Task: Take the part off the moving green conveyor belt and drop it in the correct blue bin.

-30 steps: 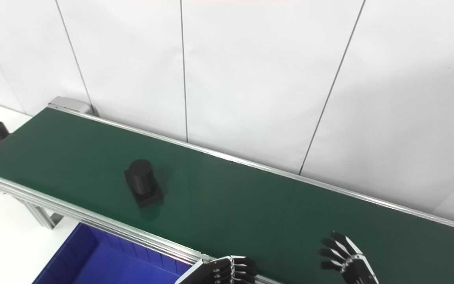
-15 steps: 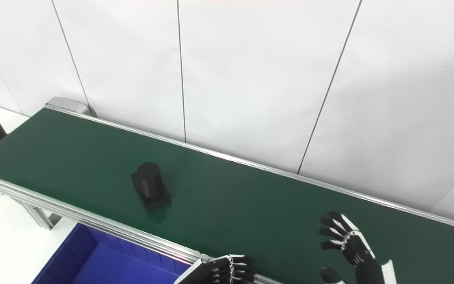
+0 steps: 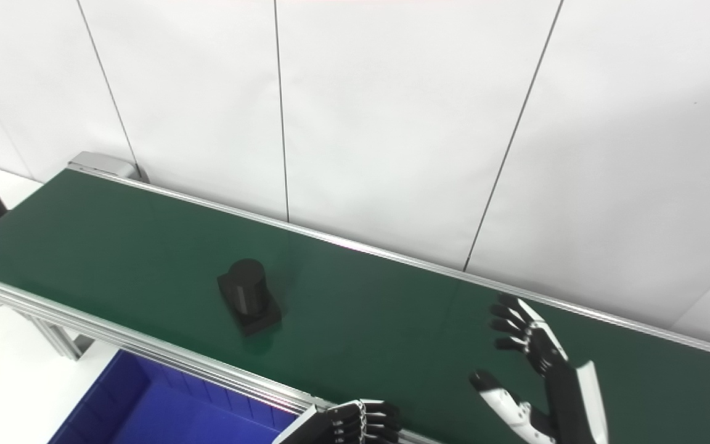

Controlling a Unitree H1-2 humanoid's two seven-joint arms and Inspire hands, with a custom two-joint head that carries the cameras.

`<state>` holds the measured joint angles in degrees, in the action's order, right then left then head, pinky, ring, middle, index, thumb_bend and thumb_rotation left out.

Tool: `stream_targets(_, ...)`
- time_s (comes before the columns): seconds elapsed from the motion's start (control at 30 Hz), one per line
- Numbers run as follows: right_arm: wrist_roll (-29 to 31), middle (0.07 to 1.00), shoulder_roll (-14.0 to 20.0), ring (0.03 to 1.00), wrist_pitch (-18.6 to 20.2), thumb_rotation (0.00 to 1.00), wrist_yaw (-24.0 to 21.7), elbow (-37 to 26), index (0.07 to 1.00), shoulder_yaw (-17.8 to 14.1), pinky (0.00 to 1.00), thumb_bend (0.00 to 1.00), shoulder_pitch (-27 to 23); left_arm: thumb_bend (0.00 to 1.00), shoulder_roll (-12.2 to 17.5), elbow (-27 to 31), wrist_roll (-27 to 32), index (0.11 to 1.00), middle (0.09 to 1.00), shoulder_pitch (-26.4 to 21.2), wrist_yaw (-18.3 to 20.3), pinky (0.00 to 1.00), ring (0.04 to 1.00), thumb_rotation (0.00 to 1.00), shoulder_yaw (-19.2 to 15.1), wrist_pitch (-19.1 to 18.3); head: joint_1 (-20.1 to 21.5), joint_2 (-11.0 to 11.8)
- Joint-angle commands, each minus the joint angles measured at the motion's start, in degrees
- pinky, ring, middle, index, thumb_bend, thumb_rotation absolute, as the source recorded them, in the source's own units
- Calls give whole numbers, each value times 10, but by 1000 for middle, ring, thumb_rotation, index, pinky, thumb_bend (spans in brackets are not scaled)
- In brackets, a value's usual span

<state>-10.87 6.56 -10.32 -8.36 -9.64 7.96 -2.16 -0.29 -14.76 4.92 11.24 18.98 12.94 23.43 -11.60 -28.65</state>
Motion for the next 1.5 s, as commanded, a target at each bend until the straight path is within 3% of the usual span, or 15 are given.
stream_targets(0.0, 0, 800, -7, 758, 5, 539, 2, 0, 849, 4, 665, 581, -21, 987, 1, 19, 1, 785, 763, -4, 3, 697, 738, 495, 3, 23, 2, -2)
stream_targets(0.27, -8, 806, -18, 770, 2, 506, 6, 78, 858, 19, 686, 595, -58, 995, 4, 20, 6, 786, 760, -4, 5, 702, 738, 497, 4, 24, 10, -4)
stream_targets(0.43, -21, 810, -25, 779, 5, 547, 7, 120, 858, 29, 693, 640, -85, 1000, 6, 22, 4, 783, 755, -2, 4, 697, 734, 506, 5, 24, 14, -6)
stream_targets(1.03, -54, 814, -59, 779, 34, 498, 9, 177, 854, 57, 695, 649, -135, 1000, 17, 31, 7, 776, 745, 3, 7, 706, 735, 533, 13, 18, 23, -13)
stream_targets(1.2, -37, 824, -66, 791, 28, 459, 0, 206, 859, 56, 704, 636, -147, 999, 18, 30, 10, 778, 742, 3, 9, 710, 736, 532, 14, 21, 23, -14)
stream_targets(1.47, -48, 824, -72, 784, 26, 474, 3, 234, 860, 68, 700, 648, -170, 1000, 17, 26, 10, 781, 735, 3, 7, 705, 729, 538, 15, 25, 26, -15)
